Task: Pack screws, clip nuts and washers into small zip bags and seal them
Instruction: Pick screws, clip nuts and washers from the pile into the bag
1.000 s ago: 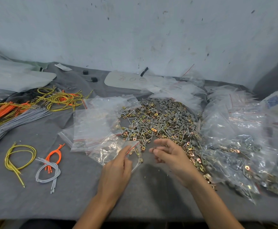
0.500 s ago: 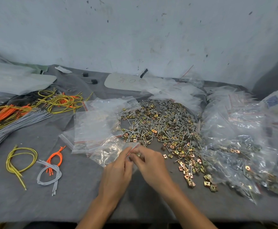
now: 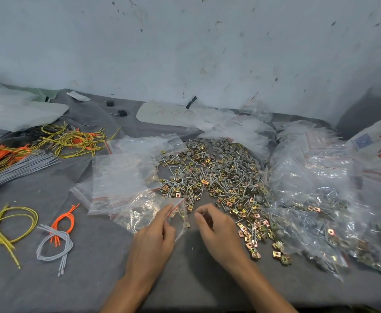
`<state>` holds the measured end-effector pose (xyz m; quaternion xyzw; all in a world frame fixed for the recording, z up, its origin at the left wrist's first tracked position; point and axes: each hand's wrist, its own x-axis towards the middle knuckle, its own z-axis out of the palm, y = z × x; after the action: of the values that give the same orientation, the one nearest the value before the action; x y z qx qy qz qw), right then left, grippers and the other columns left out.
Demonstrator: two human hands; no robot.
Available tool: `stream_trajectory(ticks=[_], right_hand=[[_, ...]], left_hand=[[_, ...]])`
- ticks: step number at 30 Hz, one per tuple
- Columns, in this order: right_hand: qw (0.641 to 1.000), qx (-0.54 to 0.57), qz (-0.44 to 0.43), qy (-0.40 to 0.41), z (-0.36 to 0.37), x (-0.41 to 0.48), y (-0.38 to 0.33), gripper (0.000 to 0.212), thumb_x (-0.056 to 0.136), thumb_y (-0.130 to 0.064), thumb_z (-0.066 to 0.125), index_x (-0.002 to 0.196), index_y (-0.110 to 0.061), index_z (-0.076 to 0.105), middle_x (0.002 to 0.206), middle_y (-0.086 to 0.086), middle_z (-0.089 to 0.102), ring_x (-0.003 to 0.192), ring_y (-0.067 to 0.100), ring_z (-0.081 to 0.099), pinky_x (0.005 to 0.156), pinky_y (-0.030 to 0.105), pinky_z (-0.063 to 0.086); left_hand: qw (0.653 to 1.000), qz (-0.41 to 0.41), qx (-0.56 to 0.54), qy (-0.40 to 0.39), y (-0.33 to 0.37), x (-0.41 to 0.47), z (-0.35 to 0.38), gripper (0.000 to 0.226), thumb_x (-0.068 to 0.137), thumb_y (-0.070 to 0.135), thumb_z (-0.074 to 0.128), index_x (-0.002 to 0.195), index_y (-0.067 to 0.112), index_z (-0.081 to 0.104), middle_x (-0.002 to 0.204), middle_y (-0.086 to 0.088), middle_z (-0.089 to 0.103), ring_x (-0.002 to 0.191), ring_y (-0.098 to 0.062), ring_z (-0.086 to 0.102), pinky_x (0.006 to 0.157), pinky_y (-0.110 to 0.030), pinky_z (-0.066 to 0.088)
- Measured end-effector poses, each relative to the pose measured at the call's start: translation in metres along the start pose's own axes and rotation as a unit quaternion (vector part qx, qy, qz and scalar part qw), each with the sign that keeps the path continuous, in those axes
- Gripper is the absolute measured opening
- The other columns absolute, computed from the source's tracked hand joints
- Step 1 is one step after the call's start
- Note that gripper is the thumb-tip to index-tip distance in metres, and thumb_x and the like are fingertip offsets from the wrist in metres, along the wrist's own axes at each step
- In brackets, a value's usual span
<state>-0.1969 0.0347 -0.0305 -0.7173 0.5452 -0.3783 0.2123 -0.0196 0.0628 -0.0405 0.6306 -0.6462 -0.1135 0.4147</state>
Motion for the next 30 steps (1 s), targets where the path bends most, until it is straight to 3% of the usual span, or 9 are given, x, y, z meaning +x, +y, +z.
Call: stream_trajectory(ticks=[3, 10, 14, 17, 19, 21, 24, 27, 30], right_hand=[[1.0, -0.02, 0.009, 0.004, -0.014, 0.018, 0.01, 0.013, 0.101, -0.034, 0.055, 0.09, -0.032, 0.062, 0.079, -0.016, 0.06, 0.075, 0.005, 0.057, 0.065, 0.027, 0.048], [0.99, -0.129, 0.055, 0.027, -0.062, 0.096, 0.05, 0.007, 0.099, -0.027, 0.061, 0.097, -0.03, 0.067, 0.094, -0.018, 0.065, 0.082, -0.003, 0.059, 0.068, 0.021, 0.047], [0.977, -0.193, 0.088, 0.006, -0.073, 0.143, 0.068, 0.008, 0.1, -0.027, 0.06, 0.099, -0.027, 0.068, 0.096, -0.012, 0.065, 0.078, 0.001, 0.058, 0.062, 0.021, 0.04], [0.965, -0.242, 0.098, -0.023, -0.072, 0.17, 0.073, 0.013, 0.099, -0.02, 0.06, 0.096, -0.018, 0.073, 0.095, -0.004, 0.071, 0.07, 0.011, 0.062, 0.058, 0.023, 0.039], [0.958, -0.268, 0.088, -0.042, -0.068, 0.183, 0.073, 0.016, 0.099, -0.013, 0.059, 0.1, -0.012, 0.075, 0.103, 0.006, 0.075, 0.074, 0.017, 0.063, 0.066, 0.026, 0.046], [0.955, -0.28, 0.072, -0.069, -0.066, 0.191, 0.068, 0.025, 0.1, -0.008, 0.055, 0.116, -0.014, 0.073, 0.119, 0.009, 0.071, 0.079, 0.016, 0.061, 0.074, 0.031, 0.051], [0.928, -0.344, 0.03, -0.138, -0.065, 0.2, 0.067, 0.038, 0.099, 0.001, 0.051, 0.128, -0.016, 0.068, 0.13, 0.012, 0.067, 0.106, 0.026, 0.066, 0.091, 0.037, 0.052], [0.892, -0.403, 0.013, -0.203, -0.064, 0.206, 0.069, 0.036, 0.096, 0.003, 0.053, 0.122, -0.016, 0.068, 0.121, 0.008, 0.068, 0.11, 0.027, 0.064, 0.089, 0.033, 0.05], [0.872, -0.429, -0.005, -0.235, -0.064, 0.207, 0.068, 0.03, 0.094, 0.002, 0.054, 0.114, -0.015, 0.069, 0.104, 0.0, 0.061, 0.105, 0.024, 0.063, 0.092, 0.036, 0.053]], left_hand=[[1.0, -0.013, -0.006, -0.006, -0.001, 0.001, 0.0, 0.05, 0.089, 0.012, 0.064, 0.131, 0.037, 0.057, 0.066, 0.0, 0.065, 0.061, -0.024, 0.06, 0.054, -0.032, 0.038], [0.998, -0.049, -0.018, -0.025, 0.001, 0.001, -0.002, 0.055, 0.091, 0.018, 0.059, 0.135, 0.048, 0.044, 0.054, 0.021, 0.046, 0.057, 0.0, 0.05, 0.052, -0.031, 0.036], [0.999, -0.04, -0.012, -0.022, 0.001, 0.001, -0.001, 0.058, 0.089, 0.016, 0.06, 0.131, 0.052, 0.042, 0.083, 0.015, 0.061, 0.067, -0.013, 0.056, 0.053, -0.032, 0.039], [0.999, -0.037, -0.008, -0.025, 0.0, 0.001, 0.0, 0.06, 0.089, 0.016, 0.061, 0.13, 0.055, 0.042, 0.085, 0.012, 0.062, 0.066, -0.018, 0.056, 0.053, -0.033, 0.039], [0.999, -0.041, -0.009, -0.027, 0.0, 0.001, 0.0, 0.06, 0.089, 0.018, 0.062, 0.131, 0.055, 0.042, 0.083, 0.012, 0.064, 0.069, -0.017, 0.057, 0.055, -0.031, 0.036], [0.998, -0.046, -0.016, -0.028, 0.001, 0.001, 0.0, 0.058, 0.09, 0.018, 0.062, 0.131, 0.055, 0.043, 0.08, 0.01, 0.064, 0.074, -0.015, 0.056, 0.057, -0.029, 0.035], [0.998, -0.053, -0.02, -0.029, 0.001, 0.0, -0.001, 0.053, 0.091, 0.017, 0.061, 0.129, 0.051, 0.05, 0.077, 0.009, 0.066, 0.074, -0.015, 0.057, 0.058, -0.029, 0.035], [0.997, -0.057, -0.031, -0.035, 0.0, 0.001, -0.002, 0.05, 0.091, 0.017, 0.06, 0.129, 0.048, 0.052, 0.082, 0.01, 0.066, 0.072, -0.015, 0.059, 0.06, -0.03, 0.038], [0.997, -0.058, -0.039, -0.044, 0.002, 0.0, -0.002, 0.054, 0.092, 0.019, 0.058, 0.131, 0.053, 0.043, 0.068, 0.012, 0.062, 0.068, -0.013, 0.058, 0.062, -0.033, 0.044]])
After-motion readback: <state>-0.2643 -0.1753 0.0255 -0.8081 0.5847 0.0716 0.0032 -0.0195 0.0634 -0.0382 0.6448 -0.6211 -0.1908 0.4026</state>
